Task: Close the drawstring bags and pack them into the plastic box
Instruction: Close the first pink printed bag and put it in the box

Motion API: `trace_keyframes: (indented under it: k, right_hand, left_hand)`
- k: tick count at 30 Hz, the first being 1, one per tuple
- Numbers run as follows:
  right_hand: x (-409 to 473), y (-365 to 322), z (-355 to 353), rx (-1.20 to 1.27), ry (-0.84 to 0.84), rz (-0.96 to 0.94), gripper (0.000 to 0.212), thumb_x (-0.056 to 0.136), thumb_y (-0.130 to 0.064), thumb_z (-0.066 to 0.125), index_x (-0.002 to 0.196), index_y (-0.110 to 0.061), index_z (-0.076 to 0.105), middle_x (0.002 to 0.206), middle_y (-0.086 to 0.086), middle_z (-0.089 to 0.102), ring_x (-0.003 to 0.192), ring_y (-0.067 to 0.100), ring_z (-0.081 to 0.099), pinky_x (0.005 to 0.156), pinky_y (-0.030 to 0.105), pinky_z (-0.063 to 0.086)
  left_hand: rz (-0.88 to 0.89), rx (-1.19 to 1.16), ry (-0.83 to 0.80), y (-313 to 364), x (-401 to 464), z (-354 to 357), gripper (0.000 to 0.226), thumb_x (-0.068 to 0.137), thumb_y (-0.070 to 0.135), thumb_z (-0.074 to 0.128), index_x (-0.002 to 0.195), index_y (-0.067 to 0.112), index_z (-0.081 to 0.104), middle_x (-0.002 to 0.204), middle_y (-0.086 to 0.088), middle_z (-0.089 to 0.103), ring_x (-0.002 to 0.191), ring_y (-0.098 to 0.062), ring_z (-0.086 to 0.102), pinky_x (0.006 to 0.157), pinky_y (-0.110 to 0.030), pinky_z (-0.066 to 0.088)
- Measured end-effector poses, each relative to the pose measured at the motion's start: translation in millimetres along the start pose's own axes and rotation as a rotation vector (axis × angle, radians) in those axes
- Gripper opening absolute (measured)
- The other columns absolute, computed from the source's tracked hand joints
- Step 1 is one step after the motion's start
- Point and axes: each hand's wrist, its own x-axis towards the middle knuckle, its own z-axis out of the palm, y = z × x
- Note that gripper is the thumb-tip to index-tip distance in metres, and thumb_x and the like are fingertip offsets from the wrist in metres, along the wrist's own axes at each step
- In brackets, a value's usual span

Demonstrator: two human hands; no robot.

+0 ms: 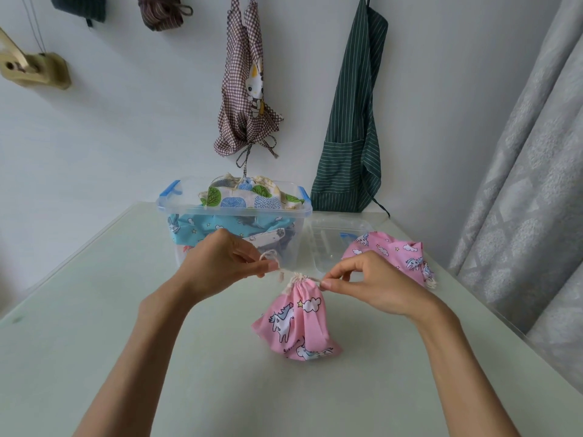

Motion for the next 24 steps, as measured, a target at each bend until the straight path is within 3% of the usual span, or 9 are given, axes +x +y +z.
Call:
trace_keyframes:
  k: [3, 7, 11, 13, 17, 19, 21, 23, 24]
  right_hand:
    - [2, -2, -2, 0.1, 0.014, -0.021, 0.011, 0.086, -0.029, 0.066, 0.087, -0.021, 0.074, 0.087, -0.005, 0.074, 0.091, 0.009, 0.066, 0.089, 0.024, 0.049]
    - [6, -9, 19, 0.062, -0.116, -0.022, 0.013, 0.092, -0.023, 0.058, 0.082, -0.026, 0.066, 0.084, -0.01, 0.069, 0.082, 0.005, 0.064, 0.086, 0.025, 0.05]
    - [4, 6, 53, 0.003, 0.003, 0.064, 0.012, 0.086, -0.029, 0.062, 0.076, -0.032, 0.067, 0.083, -0.012, 0.069, 0.087, 0.008, 0.065, 0.087, 0.033, 0.051]
    - [-4, 16, 62, -0.008, 0.017, 0.121, 0.018, 0.083, -0.03, 0.062, 0.066, -0.036, 0.066, 0.076, -0.014, 0.068, 0.083, 0.007, 0.064, 0.081, 0.029, 0.05]
    - [-24, 26, 75, -0.039, -0.041, 0.217, 0.02, 0.072, -0.035, 0.059, 0.054, -0.043, 0.064, 0.075, -0.006, 0.071, 0.078, 0.012, 0.066, 0.073, 0.028, 0.051]
    - [-28, 24, 75, -0.003, 0.001, 0.185, 0.019, 0.081, -0.03, 0.06, 0.067, -0.04, 0.067, 0.086, -0.006, 0.072, 0.083, 0.011, 0.065, 0.079, 0.027, 0.05]
    - [-32, 17, 68, 0.201, 0.012, 0.156, 0.016, 0.095, -0.027, 0.052, 0.104, -0.028, 0.065, 0.111, -0.008, 0.065, 0.102, 0.007, 0.058, 0.082, 0.012, 0.046]
    - [-37, 8, 62, 0.35, -0.142, 0.17, 0.041, 0.097, -0.036, 0.047, 0.136, -0.027, 0.043, 0.131, -0.018, 0.043, 0.123, -0.001, 0.038, 0.091, 0.003, 0.034]
    - [-40, 6, 62, 0.3, -0.228, 0.146, 0.053, 0.094, -0.041, 0.049, 0.143, -0.033, 0.031, 0.139, -0.021, 0.033, 0.13, -0.004, 0.028, 0.102, 0.008, 0.028]
  left_hand:
    - [-0.045, 0.049, 0.053, 3, 5, 0, 0.035, 0.063, 0.059, 0.067, 0.078, 0.029, 0.076, 0.075, 0.015, 0.073, 0.067, 0.0, 0.067, 0.072, -0.037, 0.059]
    - [-0.223, 0.283, 0.092, 5, 7, -2, 0.062, 0.073, 0.062, 0.061, 0.122, 0.023, 0.062, 0.115, 0.008, 0.068, 0.098, -0.013, 0.066, 0.087, -0.037, 0.054]
    - [-0.059, 0.27, -0.333, 18, -18, 4, 0.08, 0.069, 0.069, 0.049, 0.141, 0.037, 0.037, 0.148, 0.013, 0.038, 0.133, -0.007, 0.04, 0.11, -0.028, 0.031]
    - [-0.03, 0.363, -0.501, 14, -30, 15, 0.072, 0.076, 0.063, 0.055, 0.141, 0.044, 0.031, 0.154, 0.019, 0.021, 0.141, -0.005, 0.023, 0.115, -0.03, 0.019]
    - [-0.075, 0.4, -0.487, -6, -39, 40, 0.046, 0.085, 0.049, 0.061, 0.128, 0.034, 0.056, 0.146, 0.016, 0.04, 0.133, -0.01, 0.04, 0.107, -0.03, 0.034]
    - [-0.089, 0.347, -0.414, -13, -44, 47, 0.04, 0.083, 0.045, 0.065, 0.119, 0.029, 0.064, 0.138, 0.015, 0.051, 0.124, -0.011, 0.05, 0.1, -0.03, 0.042]
    - [-0.119, 0.313, -0.377, -19, -45, 51, 0.038, 0.081, 0.044, 0.068, 0.115, 0.028, 0.065, 0.14, 0.012, 0.048, 0.124, -0.012, 0.049, 0.101, -0.032, 0.042]
    - [-0.155, 0.298, -0.384, -22, -46, 54, 0.04, 0.08, 0.045, 0.068, 0.115, 0.025, 0.064, 0.144, 0.007, 0.045, 0.127, -0.016, 0.047, 0.103, -0.032, 0.04]
    - [-0.167, 0.294, -0.394, -22, -45, 54, 0.041, 0.08, 0.044, 0.069, 0.115, 0.022, 0.064, 0.141, 0.005, 0.048, 0.126, -0.017, 0.048, 0.102, -0.032, 0.04]
